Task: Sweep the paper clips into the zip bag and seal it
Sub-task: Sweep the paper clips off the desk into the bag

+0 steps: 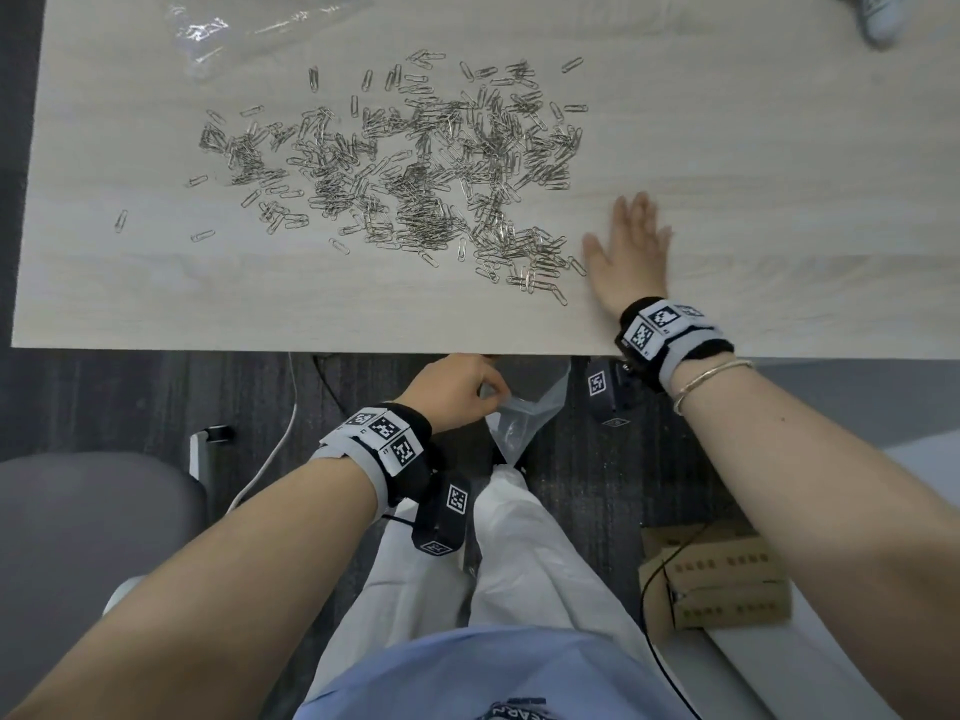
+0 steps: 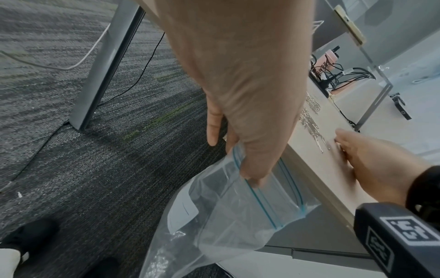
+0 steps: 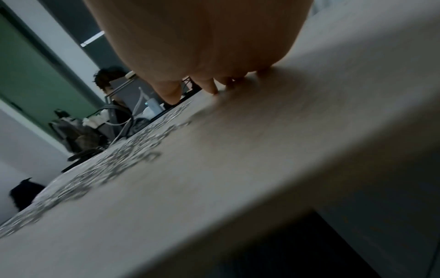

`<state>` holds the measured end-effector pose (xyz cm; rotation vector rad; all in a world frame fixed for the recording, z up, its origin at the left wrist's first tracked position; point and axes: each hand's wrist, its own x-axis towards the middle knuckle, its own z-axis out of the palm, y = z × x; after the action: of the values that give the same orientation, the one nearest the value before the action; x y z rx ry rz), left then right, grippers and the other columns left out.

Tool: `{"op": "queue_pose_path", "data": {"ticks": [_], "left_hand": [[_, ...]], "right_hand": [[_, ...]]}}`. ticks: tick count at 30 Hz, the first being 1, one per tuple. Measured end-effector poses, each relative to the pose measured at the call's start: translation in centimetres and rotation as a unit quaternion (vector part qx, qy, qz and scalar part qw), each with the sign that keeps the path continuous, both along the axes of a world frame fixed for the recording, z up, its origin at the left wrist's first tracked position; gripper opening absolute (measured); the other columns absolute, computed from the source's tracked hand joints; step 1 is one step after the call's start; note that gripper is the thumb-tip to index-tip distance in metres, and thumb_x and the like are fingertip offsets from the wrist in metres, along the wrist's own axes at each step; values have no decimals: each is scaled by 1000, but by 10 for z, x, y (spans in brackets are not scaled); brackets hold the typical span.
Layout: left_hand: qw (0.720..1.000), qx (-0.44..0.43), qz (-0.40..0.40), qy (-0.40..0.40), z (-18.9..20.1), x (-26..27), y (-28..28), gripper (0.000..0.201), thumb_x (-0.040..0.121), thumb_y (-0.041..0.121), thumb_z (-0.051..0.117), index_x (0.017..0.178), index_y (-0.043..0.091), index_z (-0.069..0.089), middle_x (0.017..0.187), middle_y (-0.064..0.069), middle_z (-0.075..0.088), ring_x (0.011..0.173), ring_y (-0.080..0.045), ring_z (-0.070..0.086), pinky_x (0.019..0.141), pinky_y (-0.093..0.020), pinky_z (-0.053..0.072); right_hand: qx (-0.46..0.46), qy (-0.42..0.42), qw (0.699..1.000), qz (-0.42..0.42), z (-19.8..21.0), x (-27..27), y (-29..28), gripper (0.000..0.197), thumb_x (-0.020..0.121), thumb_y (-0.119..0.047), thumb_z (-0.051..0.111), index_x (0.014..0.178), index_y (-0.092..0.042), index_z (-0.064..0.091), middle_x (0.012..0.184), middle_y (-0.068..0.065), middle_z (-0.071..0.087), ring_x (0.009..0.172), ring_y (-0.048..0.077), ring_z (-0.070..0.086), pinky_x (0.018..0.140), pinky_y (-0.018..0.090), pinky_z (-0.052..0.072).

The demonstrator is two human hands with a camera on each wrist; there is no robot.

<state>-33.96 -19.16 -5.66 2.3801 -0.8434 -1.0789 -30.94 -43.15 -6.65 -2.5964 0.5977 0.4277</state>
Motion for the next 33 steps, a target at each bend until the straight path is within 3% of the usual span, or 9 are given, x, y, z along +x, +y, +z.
{"op": "queue_pose_path", "data": {"ticks": [7,14,21,25,29,33], "left_hand": [[999,-27,27,13,-3,0,7,17,83,19,63,96,18,75,91,0,71,76,-14,58,72,-29,49],[998,-44,53,8,-3,0,20,18,82,11,62,94,12,75,91,-4,71,82,-20,62,72,-27,46],[997,-39,62,-13,-6,0,33,18,83,13,63,96,14,74,94,-7,67,87,-20,59,73,-20,36],[997,-38,61,-16,-7,0,36,18,84,14,62,98,17,74,87,-2,58,82,-16,54,73,-22,35],[997,-44,65,-8,-10,0,37,16,85,17,63,97,18,74,90,-4,64,82,-15,54,73,-24,39],[996,-47,79,-4,-11,-1,39,15,85,18,63,95,18,74,92,-5,64,81,-13,52,73,-23,37]], "right_hand": [[20,-14,990,137,0,-23,73,66,99,-44,24,149,-9,-3,158,9,-10,145,21,-11,114,35,-13],[43,-61,997,37,-2,-29,61,61,100,-34,27,149,-10,1,159,8,-3,146,19,-5,119,37,-8],[20,-23,992,122,-2,-50,94,65,99,-40,24,149,-9,-3,158,9,-7,146,20,-8,117,36,-9],[44,-24,984,171,0,-64,110,63,100,-40,25,149,-13,-4,158,6,-7,146,16,-9,117,33,-10],[109,-82,984,112,7,-57,95,57,101,-28,27,149,-13,0,158,6,-2,146,17,-4,120,33,-3],[82,-85,992,52,10,-27,67,57,99,-18,28,149,-12,2,159,7,-1,146,18,-3,117,31,-6]]}}
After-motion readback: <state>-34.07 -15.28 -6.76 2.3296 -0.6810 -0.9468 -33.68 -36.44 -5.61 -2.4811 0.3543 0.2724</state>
